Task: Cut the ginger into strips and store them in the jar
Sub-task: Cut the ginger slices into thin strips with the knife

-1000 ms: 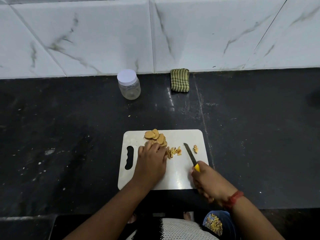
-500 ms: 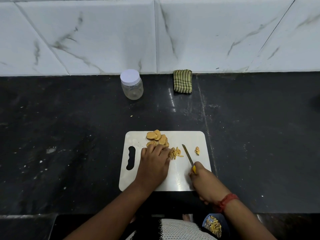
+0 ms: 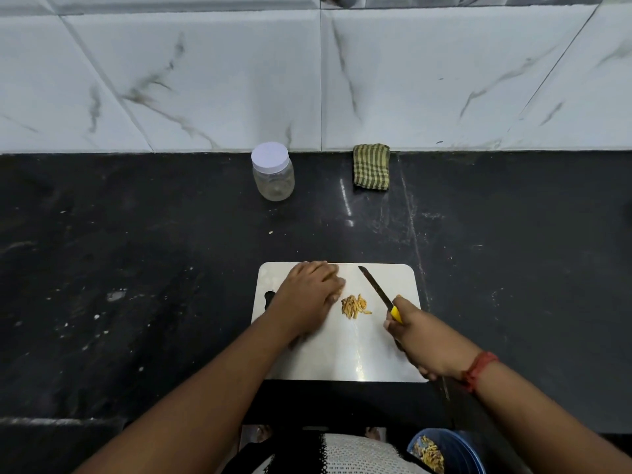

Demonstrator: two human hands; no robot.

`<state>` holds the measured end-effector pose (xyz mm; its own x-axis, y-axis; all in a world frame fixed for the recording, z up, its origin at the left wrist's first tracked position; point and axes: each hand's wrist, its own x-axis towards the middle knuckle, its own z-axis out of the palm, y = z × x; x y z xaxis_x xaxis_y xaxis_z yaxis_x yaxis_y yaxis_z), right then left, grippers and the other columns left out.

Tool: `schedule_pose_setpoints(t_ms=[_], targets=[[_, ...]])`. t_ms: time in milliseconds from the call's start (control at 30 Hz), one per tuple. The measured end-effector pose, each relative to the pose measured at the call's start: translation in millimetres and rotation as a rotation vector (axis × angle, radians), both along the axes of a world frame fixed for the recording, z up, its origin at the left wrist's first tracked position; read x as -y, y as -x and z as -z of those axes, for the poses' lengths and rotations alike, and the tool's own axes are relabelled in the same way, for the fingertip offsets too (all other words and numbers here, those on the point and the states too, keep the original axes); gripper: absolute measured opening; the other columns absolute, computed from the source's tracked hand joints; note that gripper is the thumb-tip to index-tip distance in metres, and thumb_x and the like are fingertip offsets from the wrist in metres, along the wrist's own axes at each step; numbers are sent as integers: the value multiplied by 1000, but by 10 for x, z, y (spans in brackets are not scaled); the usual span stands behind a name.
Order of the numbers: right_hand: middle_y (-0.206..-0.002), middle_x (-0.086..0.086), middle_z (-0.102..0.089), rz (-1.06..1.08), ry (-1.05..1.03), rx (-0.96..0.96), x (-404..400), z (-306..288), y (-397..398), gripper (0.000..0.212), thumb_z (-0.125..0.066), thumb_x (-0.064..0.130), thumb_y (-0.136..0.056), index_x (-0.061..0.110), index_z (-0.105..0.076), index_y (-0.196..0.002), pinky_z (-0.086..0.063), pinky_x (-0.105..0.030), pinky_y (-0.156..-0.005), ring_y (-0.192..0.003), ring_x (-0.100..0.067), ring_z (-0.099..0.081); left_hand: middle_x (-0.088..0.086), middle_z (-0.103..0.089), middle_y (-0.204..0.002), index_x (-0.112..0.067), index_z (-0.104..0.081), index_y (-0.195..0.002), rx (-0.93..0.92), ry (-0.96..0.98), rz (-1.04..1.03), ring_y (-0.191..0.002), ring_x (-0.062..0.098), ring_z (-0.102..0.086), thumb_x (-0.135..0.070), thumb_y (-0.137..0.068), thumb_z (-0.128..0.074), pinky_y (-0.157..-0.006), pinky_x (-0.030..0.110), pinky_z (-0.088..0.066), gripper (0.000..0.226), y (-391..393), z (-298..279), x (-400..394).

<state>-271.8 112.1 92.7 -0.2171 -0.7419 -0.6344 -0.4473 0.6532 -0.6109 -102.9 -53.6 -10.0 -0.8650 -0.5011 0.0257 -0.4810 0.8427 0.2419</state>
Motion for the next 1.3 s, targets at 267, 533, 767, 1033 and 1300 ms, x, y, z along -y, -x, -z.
schedule_pose_setpoints(t_ms=[267,533,767,1033,1300], targets=[[-73,-12,-54,-130,-26,-81,42,-150,226,14,-39,32,-101,23,-39,-90,-36,-24,-36,-38,-17,-39,-5,-64,-122,-22,-69,-116,-169,44,-35,-123,19,-52,-24,-93,-61,-120,49,-28,25,-194,4,-12],[-69,-9,-44,63,31,137,186,-18,-34,16,-40,28,-101,13,-41,-97,-32,-24,-39,-43,-16,-35,-9,-65,-112,-22,-64,-103,-198,45,-97,-111,18,-54,-27,-81,-70,-120,51,-25,23,-204,-95,-19],[-62,-5,-40,299,102,357,124,87,-290,16,-41,23,-101,8,-38,-95,-24,-19,-39,-36,-13,-31,-5,-67,-114,-17,-65,-97,-339,-69,-186,-108,21,-57,-26,-83,-66,-113,46,-35,17,-294,-51,-34],[-61,-4,-43,271,102,310,27,182,-455,18,-40,27,-101,11,-40,-94,-28,-23,-37,-37,-14,-34,-1,-67,-118,-16,-67,-97,-378,32,-126,-110,21,-56,-37,-93,-60,-102,42,-43,22,-442,103,-381],[-65,-6,-47,237,68,208,-18,261,-735,18,-39,34,-99,17,-41,-94,-34,-24,-39,-39,-15,-38,2,-66,-126,-12,-71,-112,-278,86,-18,-116,23,-59,-38,-95,-58,-102,44,-47,34,-655,230,-461]])
